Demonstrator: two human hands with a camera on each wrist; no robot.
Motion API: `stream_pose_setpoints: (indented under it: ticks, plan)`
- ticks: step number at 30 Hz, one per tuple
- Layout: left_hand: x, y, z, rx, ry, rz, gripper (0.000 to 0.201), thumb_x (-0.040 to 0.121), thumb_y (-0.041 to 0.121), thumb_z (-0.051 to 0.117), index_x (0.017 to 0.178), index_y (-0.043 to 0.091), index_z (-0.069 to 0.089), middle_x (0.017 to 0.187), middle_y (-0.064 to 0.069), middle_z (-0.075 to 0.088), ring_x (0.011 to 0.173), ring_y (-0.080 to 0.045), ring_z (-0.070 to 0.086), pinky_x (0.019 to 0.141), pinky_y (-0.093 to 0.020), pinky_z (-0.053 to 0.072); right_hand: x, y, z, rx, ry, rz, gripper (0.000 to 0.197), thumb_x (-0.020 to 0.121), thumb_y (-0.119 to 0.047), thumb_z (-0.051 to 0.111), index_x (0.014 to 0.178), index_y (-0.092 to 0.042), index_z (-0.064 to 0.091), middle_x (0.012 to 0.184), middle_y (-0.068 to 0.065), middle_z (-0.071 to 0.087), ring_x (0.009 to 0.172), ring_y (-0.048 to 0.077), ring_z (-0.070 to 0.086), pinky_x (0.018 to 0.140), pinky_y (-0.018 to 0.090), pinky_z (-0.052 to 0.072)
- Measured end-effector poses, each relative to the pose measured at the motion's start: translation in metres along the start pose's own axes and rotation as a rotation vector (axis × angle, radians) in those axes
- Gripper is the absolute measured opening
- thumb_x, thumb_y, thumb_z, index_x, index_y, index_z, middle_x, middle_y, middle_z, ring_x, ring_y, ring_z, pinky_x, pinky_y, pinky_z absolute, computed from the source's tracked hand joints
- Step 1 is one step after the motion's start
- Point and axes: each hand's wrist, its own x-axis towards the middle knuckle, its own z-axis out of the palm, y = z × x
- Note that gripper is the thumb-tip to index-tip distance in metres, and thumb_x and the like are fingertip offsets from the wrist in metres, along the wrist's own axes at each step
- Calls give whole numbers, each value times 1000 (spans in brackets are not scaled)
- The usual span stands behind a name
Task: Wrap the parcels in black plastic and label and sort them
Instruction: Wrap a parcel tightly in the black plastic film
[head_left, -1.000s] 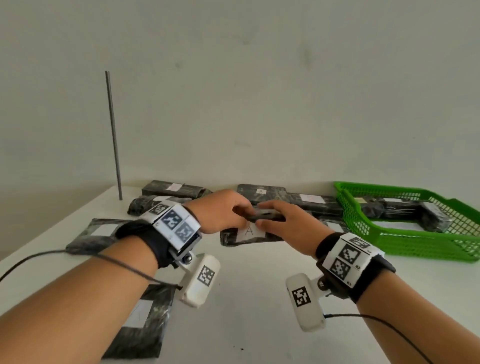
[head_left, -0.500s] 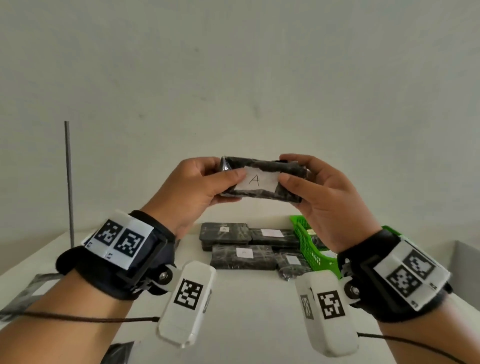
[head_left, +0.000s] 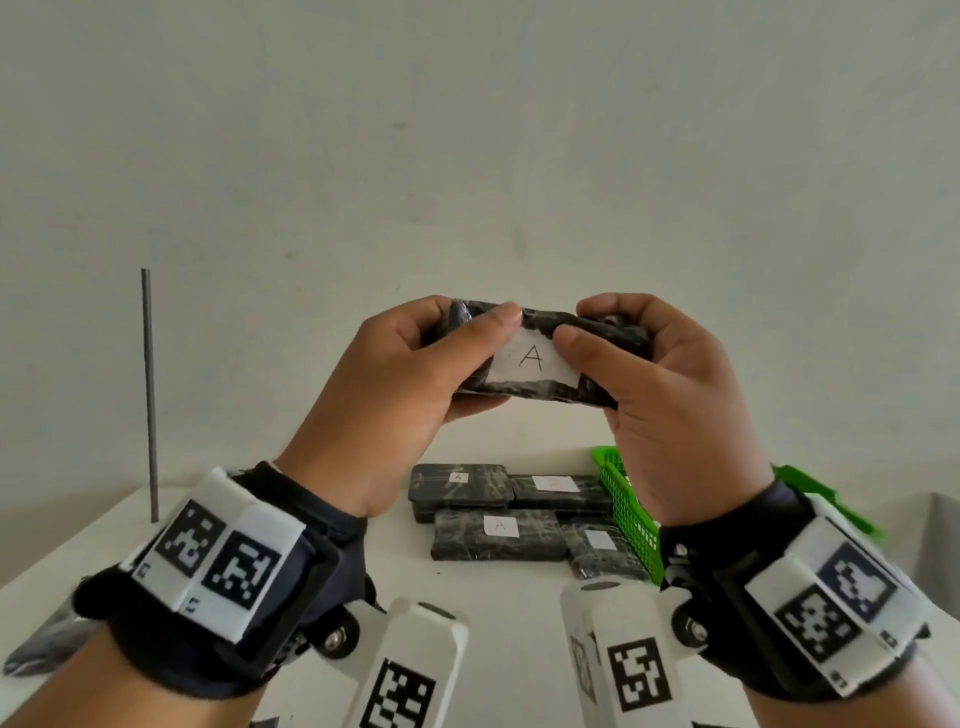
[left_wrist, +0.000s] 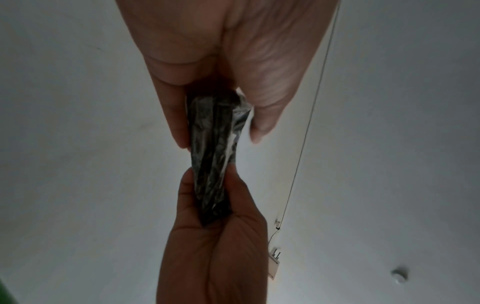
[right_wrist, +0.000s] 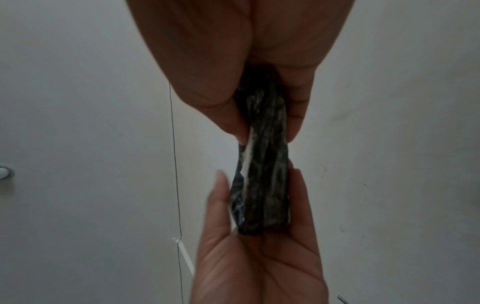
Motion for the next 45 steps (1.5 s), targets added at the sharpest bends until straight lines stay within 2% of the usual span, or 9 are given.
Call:
stream_pose_setpoints:
  ticks: [11, 14, 19, 23, 28, 32, 39, 42, 45]
  plan:
    - [-8, -5, 4, 96, 59, 72, 2, 93, 16, 72, 91, 16, 74, 89, -5, 78, 89, -19, 78, 75, -29, 62, -9, -6, 8, -57, 12, 27, 29, 80, -12, 86, 100, -15, 65, 84, 5, 73, 79, 23, 72, 75, 36, 61]
    - [-11, -2, 5, 84, 28, 80, 15, 88, 29, 73, 94, 16, 76, 92, -7, 78, 91, -18, 77, 77, -28, 62, -13, -8, 5, -76, 6, -9, 30, 82, -6, 87, 100, -16, 65, 85, 6, 74, 80, 25, 74, 76, 37, 61]
    - [-15, -4, 5, 28, 36, 85, 12, 98, 18, 64, 97, 14, 76, 92, -6, 77, 91, -18, 76, 77, -29, 62, -17, -15, 0, -29, -39, -15, 21, 85, -13, 75, 104, -14, 68, 85, 4, 71, 82, 22, 70, 81, 39, 60]
    - [-17, -3, 3, -50, -16, 20, 34, 83, 41, 68, 97, 12, 78, 102, -15, 78, 97, -22, 76, 82, -32, 62, -18, -16, -7, -98, -29, -35, 19, 87, -19, 63, 104, -20, 73, 90, 4, 72, 87, 22, 69, 86, 41, 60]
    - [-19, -8, 4, -110, 4, -36, 26, 80, 34, 68, 94, 15, 80, 98, -10, 80, 91, -17, 77, 76, -29, 63, -19, -19, -16, 152, -103, 92, 33, 89, -13, 60, 118, -4, 71, 105, 16, 78, 99, 24, 74, 87, 31, 62]
    - [-21, -7, 1, -169, -33, -115, 35, 79, 36, 68, 99, 9, 79, 103, -14, 80, 93, -21, 77, 78, -31, 64, -24, -15, -20, 72, -68, 67, 22, 104, -2, 54, 117, -5, 72, 108, 16, 79, 97, 21, 75, 84, 28, 61]
    - [-26, -9, 3, -111, 32, -81, 23, 76, 29, 75, 88, 10, 80, 90, -8, 79, 82, -17, 76, 74, -31, 65, -29, -13, -18, -5, -77, 75, 27, 89, -19, 76, 114, -13, 75, 96, 8, 79, 90, 17, 74, 84, 29, 60]
    - [-27, -7, 3, -61, -19, -91, 34, 72, 38, 79, 84, 6, 78, 86, -7, 75, 85, -20, 75, 79, -33, 65, -28, -5, -19, -83, -9, 21, 20, 87, -20, 69, 104, -19, 79, 100, 17, 79, 95, 28, 74, 93, 45, 60]
    - [-30, -8, 5, -26, -32, -85, 35, 72, 26, 79, 102, 6, 76, 100, -9, 80, 94, -23, 78, 81, -31, 64, -31, -4, -15, -28, -21, 93, 28, 82, -22, 75, 109, -15, 75, 103, 16, 79, 99, 31, 76, 94, 45, 59]
